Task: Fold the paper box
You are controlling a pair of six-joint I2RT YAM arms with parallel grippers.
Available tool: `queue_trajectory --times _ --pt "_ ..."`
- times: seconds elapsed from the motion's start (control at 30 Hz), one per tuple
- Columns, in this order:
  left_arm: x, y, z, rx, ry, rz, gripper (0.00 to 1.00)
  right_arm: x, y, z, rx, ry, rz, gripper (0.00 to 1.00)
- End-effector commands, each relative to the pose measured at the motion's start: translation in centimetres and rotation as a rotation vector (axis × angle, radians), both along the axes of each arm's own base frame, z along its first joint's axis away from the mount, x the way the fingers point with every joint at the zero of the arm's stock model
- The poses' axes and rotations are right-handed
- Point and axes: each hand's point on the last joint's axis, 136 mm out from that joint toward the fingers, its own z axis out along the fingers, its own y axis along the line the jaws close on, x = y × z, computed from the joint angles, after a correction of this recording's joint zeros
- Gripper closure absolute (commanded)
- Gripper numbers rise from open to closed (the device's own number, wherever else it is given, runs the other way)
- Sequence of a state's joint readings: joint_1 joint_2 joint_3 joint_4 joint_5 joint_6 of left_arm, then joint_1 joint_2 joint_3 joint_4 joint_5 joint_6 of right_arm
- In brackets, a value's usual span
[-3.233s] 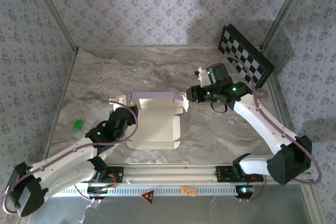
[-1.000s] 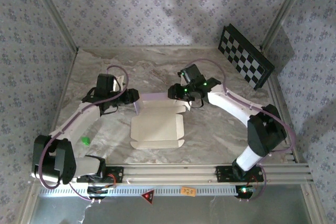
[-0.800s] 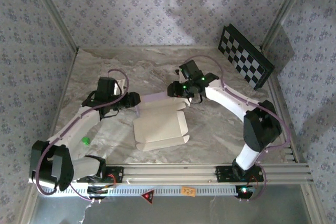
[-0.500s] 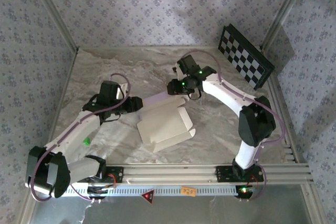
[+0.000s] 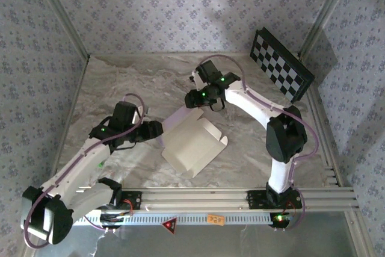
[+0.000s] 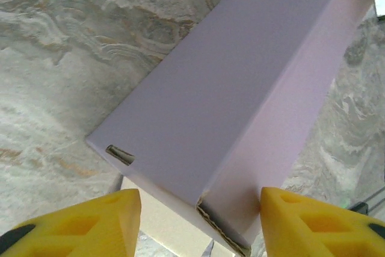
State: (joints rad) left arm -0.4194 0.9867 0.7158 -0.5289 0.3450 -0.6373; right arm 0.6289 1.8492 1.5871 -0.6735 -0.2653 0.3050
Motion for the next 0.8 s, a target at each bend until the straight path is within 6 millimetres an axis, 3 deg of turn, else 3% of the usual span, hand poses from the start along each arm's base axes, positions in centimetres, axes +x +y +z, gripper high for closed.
queue_trajectory --times 0.0,0.23,0.4,0.6,0.77 --pt "-0.6 1.5 0.8 0.106 -0.016 -0.018 0.4 -0.3 -1.0 -0.2 -0.065 0.006 0.0 0.51" --pt "0.7 1.0 3.9 0.206 -0.148 -0.192 0.32 -0.9 -1.9 1.9 -0.034 -0.022 -0.025 0.43" --pt "2.4 -0.9 5.7 0.233 -0.26 -0.357 0.29 -1.2 -2.5 3.0 0.005 -0.03 -0.052 0.41" --pt "3.5 -3.1 5.2 0.264 -0.269 -0.536 0.26 -1.7 -3.9 4.2 0.028 -0.045 -0.093 0.4" --pt "3.7 -4.7 4.2 0.24 -0.236 -0.634 0.26 -2.4 -6.0 3.8 0.043 -0.044 -0.156 0.42"
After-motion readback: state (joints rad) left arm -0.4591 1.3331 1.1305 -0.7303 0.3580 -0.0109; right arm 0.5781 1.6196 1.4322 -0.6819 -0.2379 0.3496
